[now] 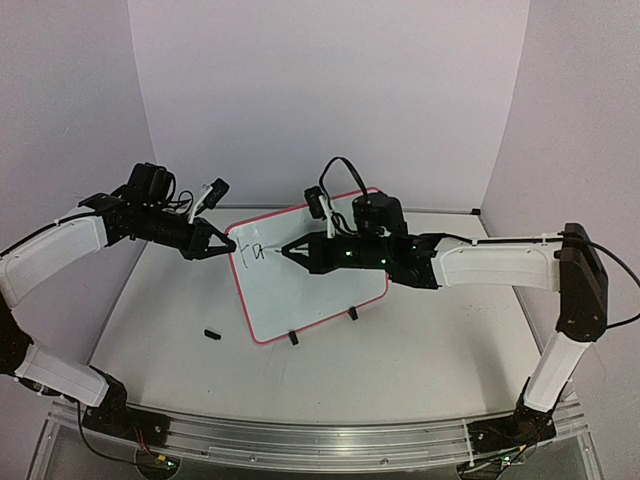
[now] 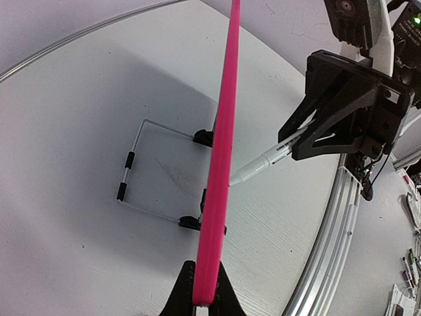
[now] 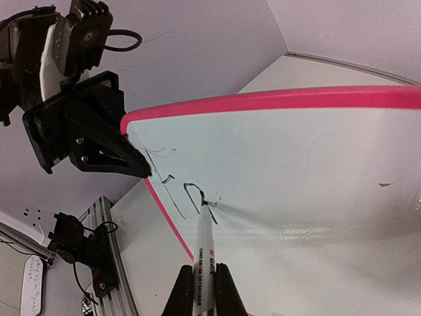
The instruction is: Write a sentence on the whiteboard
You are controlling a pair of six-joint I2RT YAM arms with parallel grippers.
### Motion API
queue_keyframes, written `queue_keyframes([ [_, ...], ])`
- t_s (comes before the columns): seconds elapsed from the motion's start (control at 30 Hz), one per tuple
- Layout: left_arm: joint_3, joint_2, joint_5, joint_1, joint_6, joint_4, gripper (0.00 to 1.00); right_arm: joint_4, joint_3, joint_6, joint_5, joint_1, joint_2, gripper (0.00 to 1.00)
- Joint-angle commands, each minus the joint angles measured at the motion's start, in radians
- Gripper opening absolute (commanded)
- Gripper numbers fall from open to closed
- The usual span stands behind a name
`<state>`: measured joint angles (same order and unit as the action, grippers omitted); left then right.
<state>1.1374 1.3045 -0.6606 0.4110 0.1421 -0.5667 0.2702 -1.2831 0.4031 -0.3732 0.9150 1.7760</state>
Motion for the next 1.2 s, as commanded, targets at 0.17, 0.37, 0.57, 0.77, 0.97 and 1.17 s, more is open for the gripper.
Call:
queue_keyframes([
  [0.17,-0.006,-0.013,0.030,0.000,0.038,0.005,0.00,0.069,-0.048,0.009,0.033,-0.005,-0.044,0.00],
  [0.37,-0.007,-0.014,0.031,0.000,0.038,0.004,0.00,0.067,-0.027,0.013,0.026,-0.004,-0.042,0.00],
  [0.57,-0.007,-0.013,0.031,0.000,0.038,0.007,0.00,0.052,0.014,0.025,0.013,-0.004,-0.044,0.00],
  [0.77,-0.007,-0.011,0.030,0.000,0.038,0.007,0.00,0.035,0.040,0.032,0.004,-0.004,-0.039,0.00],
  [0.97,-0.006,-0.009,0.030,0.000,0.038,0.006,0.00,0.022,0.048,0.027,0.018,-0.005,-0.041,0.00],
  [1.17,-0.006,-0.011,0.031,0.000,0.038,0.007,0.00,0.005,0.044,0.014,0.041,-0.005,-0.049,0.00],
])
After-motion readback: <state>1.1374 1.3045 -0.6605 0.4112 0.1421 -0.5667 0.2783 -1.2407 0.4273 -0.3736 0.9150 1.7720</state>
